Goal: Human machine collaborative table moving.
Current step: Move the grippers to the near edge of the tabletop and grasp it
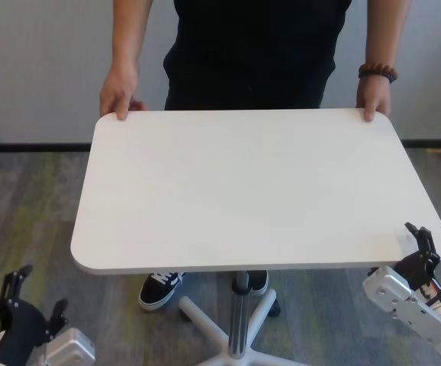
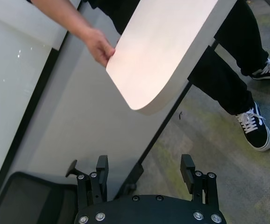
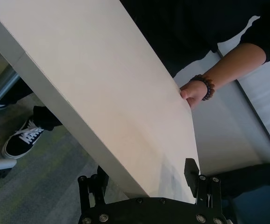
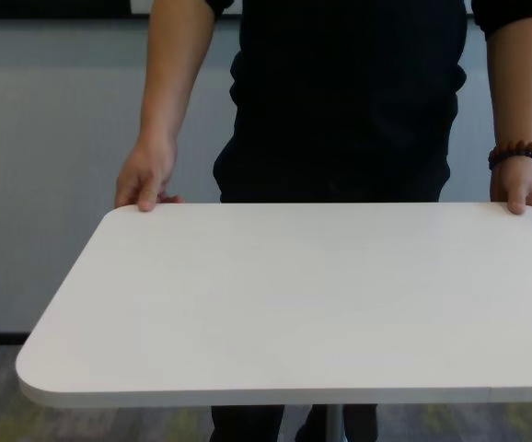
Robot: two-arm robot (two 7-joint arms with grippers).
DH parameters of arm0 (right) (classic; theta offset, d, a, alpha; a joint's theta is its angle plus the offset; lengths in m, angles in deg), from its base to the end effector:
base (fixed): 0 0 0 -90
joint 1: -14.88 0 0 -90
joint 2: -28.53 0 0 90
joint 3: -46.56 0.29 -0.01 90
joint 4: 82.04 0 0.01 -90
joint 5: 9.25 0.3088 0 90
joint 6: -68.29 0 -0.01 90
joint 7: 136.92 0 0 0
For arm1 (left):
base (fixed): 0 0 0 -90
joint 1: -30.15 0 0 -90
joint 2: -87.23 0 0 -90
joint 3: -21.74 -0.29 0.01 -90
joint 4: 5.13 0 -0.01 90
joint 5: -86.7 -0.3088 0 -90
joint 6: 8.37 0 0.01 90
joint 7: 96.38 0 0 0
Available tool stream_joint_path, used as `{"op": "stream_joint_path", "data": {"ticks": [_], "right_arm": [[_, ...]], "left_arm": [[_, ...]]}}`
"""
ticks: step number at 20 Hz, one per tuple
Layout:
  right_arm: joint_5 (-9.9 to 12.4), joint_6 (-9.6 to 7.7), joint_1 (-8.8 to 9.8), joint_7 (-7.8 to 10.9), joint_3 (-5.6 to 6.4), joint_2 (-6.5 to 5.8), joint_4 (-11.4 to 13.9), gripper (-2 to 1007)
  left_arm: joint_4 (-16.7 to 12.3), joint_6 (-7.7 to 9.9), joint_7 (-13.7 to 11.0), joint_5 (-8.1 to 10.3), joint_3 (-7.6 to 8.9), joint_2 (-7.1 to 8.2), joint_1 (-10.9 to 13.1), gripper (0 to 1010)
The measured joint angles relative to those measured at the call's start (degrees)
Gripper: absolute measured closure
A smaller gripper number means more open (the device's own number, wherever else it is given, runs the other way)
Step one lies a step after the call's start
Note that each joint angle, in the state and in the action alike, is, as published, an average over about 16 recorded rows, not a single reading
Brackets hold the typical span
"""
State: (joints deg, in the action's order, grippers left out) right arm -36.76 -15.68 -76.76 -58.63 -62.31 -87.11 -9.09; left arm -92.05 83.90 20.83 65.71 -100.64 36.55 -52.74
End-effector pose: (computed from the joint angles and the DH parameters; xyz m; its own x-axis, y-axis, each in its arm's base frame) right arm 0.3064 -0.0783 -0.3888 0.1988 -0.5636 0.8018 0.9799 0.1272 -0.1536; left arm 0.2306 0.0655 -0.3883 0.1780 0.4920 0.8522 -0.9826 0.1360 0.1267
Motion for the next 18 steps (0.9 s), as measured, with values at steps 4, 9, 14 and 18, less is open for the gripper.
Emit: {"op": "stream_joint_path", "data": {"ticks": [4, 9, 14, 18], "right_arm": [[0.00, 0.14, 0.01, -0.14, -0.01, -0.02, 0.00, 0], [-0.01, 0.26, 0.03, -0.26, -0.02, -0.05, 0.01, 0], [-0.02, 0.35, 0.04, -0.33, -0.03, -0.07, 0.02, 0], [-0.02, 0.39, 0.06, -0.37, -0.05, -0.08, 0.03, 0]], "left_arm": [[-0.21, 0.10, 0.00, -0.46, -0.06, 0.08, 0.11, 10], [-0.43, 0.22, -0.01, -0.95, -0.12, 0.15, 0.23, 10], [-0.41, 0.26, -0.01, -0.87, -0.13, 0.14, 0.22, 10], [-0.34, 0.27, -0.01, -0.71, -0.12, 0.11, 0.18, 10]]}}
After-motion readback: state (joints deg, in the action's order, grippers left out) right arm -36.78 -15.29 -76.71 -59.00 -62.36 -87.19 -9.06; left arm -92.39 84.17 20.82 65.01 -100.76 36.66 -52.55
